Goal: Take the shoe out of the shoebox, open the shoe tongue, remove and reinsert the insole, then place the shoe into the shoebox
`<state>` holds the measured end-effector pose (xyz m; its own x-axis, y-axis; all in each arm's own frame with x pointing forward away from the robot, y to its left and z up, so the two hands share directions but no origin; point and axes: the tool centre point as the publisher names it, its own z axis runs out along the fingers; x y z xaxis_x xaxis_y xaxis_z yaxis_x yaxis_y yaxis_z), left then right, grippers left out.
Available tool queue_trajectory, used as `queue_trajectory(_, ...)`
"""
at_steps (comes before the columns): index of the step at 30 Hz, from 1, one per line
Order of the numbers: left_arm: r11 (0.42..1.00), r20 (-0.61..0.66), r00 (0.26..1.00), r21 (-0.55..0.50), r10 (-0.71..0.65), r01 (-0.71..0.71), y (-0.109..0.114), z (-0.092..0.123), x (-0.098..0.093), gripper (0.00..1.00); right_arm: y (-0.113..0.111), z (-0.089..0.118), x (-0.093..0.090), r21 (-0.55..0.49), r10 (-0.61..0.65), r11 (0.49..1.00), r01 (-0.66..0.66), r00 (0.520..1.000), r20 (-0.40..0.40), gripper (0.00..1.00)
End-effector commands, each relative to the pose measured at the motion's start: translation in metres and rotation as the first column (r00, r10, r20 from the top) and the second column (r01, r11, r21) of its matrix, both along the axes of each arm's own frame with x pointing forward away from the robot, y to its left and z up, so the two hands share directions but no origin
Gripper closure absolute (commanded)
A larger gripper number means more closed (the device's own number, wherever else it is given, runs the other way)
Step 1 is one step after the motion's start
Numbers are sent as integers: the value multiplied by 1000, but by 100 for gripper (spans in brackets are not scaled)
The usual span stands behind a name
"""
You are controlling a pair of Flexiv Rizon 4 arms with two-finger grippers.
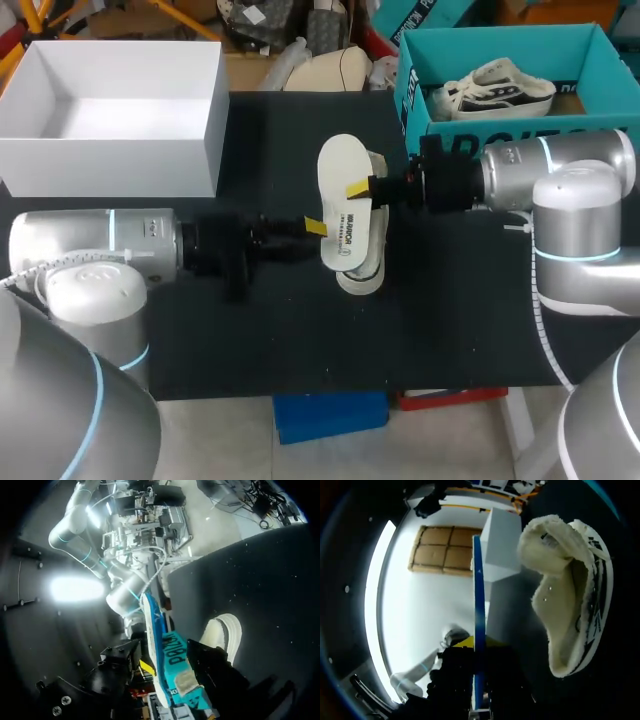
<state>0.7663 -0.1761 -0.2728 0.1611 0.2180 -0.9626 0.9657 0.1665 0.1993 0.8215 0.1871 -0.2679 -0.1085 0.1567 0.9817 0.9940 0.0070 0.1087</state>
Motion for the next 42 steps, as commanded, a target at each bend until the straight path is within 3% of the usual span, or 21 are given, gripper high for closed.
queue_trajectory(1,987,-20,999,160,30,-26,26,24,-11,0,2,-1,0,0,-3,1000,3,1000,0,100)
queue_trajectory(6,951,-25,1000,310,-13,20,24,44,-7,0,2,-1,0,0,-3,1000,3,1000,0,100)
queue_trajectory(8,894,8,1000,447,18,-20,21,52,-5,0,2,-1,0,0,-3,1000,3,1000,0,100)
queue_trajectory(12,839,28,1000,544,-4,-12,15,77,-10,0,2,-1,0,0,-3,1000,3,1000,0,100)
queue_trajectory(21,629,99,995,773,-1,-76,6,113,-29,0,2,-1,0,0,-3,1000,3,1000,0,100)
queue_trajectory(38,619,99,995,782,-14,-69,5,115,-31,0,2,-1,0,0,-3,1000,3,1000,0,100)
queue_trajectory(42,467,-4,1000,884,27,-9,-6,102,-31,0,2,-1,0,0,-3,1000,3,1000,0,100)
